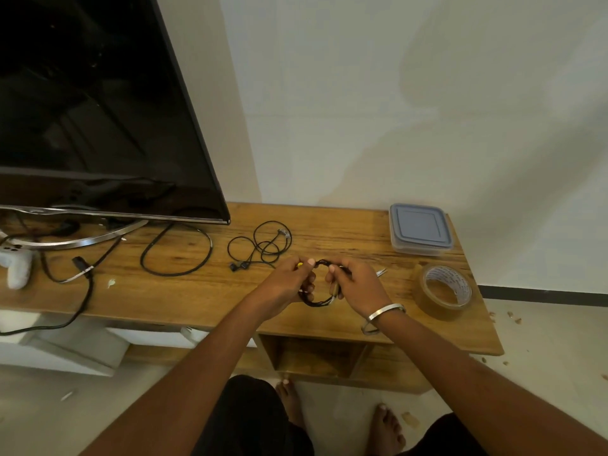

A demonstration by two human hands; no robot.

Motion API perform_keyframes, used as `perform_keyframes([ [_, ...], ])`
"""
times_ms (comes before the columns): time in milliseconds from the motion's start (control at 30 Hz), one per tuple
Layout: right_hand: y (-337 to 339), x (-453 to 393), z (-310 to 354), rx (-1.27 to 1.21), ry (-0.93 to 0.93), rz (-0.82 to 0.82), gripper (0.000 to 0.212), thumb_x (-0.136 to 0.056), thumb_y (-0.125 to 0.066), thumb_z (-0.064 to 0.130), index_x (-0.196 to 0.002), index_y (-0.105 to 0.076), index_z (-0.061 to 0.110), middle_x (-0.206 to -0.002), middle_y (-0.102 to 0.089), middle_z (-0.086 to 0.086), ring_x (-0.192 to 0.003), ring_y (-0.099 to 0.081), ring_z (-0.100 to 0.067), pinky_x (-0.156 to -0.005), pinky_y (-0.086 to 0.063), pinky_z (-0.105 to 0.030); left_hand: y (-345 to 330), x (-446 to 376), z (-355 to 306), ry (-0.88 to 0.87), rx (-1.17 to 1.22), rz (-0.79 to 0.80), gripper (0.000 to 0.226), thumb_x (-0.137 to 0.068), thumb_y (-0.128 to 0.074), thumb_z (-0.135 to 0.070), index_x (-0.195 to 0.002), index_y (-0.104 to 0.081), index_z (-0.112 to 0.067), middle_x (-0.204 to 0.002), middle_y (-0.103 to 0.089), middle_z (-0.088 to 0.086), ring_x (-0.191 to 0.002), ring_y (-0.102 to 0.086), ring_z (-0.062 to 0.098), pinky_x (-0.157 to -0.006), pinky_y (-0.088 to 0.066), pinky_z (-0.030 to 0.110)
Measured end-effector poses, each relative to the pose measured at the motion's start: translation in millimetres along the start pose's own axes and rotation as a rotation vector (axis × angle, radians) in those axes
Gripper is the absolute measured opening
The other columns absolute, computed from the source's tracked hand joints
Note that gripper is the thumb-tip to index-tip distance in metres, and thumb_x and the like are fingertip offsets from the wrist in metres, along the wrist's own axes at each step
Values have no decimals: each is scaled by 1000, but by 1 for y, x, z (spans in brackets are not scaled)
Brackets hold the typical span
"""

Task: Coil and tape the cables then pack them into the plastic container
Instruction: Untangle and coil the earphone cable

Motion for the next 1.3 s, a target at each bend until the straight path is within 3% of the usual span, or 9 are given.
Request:
perform_keyframes([
  [167, 13, -18, -12, 44, -29, -60, 24, -96, -47, 12, -111, -65, 11, -74, -63, 4, -57, -54, -10, -52, -46, -25, -1, -22, -13, -101, -234, -77, 15, -102, -48, -23, -109, -54, -11, -81, -59, 5, -60, -55, 15, -52, -50, 24],
  [333, 25, -41, -31, 82, -78, -116, 22, -97, -45, 12, -109, -63, 9, -77, -63, 0, -59, -56, -17, -55, -54, -36, -6, -59, -20, -160, -468, -127, 24, -99, -53, -26, -109, -60, -5, -76, -64, 0, -58, -59, 13, -66, -54, 34],
  [433, 33, -59, -39, 174, -75, -146, 23, -96, -45, 10, -110, -64, 9, -80, -66, -1, -58, -53, -7, -53, -44, -20, -10, -81, -29, -184, -596, -161, 23, -99, -54, -28, -104, -62, -8, -65, -61, 0, -55, -56, 7, -51, -43, 20],
  [500, 39, -73, -43, 230, -71, -153, 24, -96, -46, 8, -111, -65, 8, -88, -70, -8, -63, -54, -6, -60, -40, -20, -15, -95, -35, -206, -632, -169, 22, -98, -55, -26, -105, -62, -7, -69, -61, 2, -56, -56, 8, -48, -42, 17],
  [633, 49, -96, -55, 297, -100, -157, 25, -95, -46, 7, -113, -64, 6, -102, -69, -11, -90, -62, -22, -70, -39, -19, -26, -124, -46, -282, -760, -197, 19, -98, -56, -19, -106, -65, -5, -98, -65, 12, -85, -64, 25, -68, -46, 31],
  [733, 53, -113, -60, 416, -71, -164, 27, -94, -46, 6, -112, -65, 3, -111, -66, -14, -103, -60, -27, -80, -40, -24, -33, -143, -48, -336, -845, -211, 20, -97, -55, -15, -106, -67, -1, -103, -65, 16, -95, -60, 30, -75, -46, 36],
  [867, 49, -133, -69, 548, -48, -140, 28, -94, -43, 5, -112, -65, 3, -112, -61, -18, -103, -57, -32, -89, -42, -35, -35, -166, -43, -346, -931, -238, 20, -97, -54, -16, -105, -67, -3, -106, -63, 17, -97, -58, 32, -82, -47, 43],
  [1033, 43, -141, -79, 672, -36, -144, 24, -94, -44, 5, -112, -60, 4, -113, -50, -16, -94, -55, -34, -85, -46, -40, -31, -176, -38, -384, -1000, -338, 19, -97, -55, -25, -111, -63, -15, -116, -51, 9, -112, -44, 27, -93, -42, 42],
  [1300, 42, -142, -77, 757, 21, -180, 24, -90, -49, 6, -110, -62, 5, -109, -55, -15, -106, -49, -32, -91, -40, -37, -28, -174, -36, -409, -960, -314, 31, -95, -55, -28, -123, -54, -16, -126, -44, 8, -120, -39, 27, -101, -38, 40],
])
Point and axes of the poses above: each hand's wrist, its own x-axis away from the middle knuckle, its own y-axis out of the back of the hand, z = x × y, the point moved 10 cm from there along -x, towards the middle knuckle
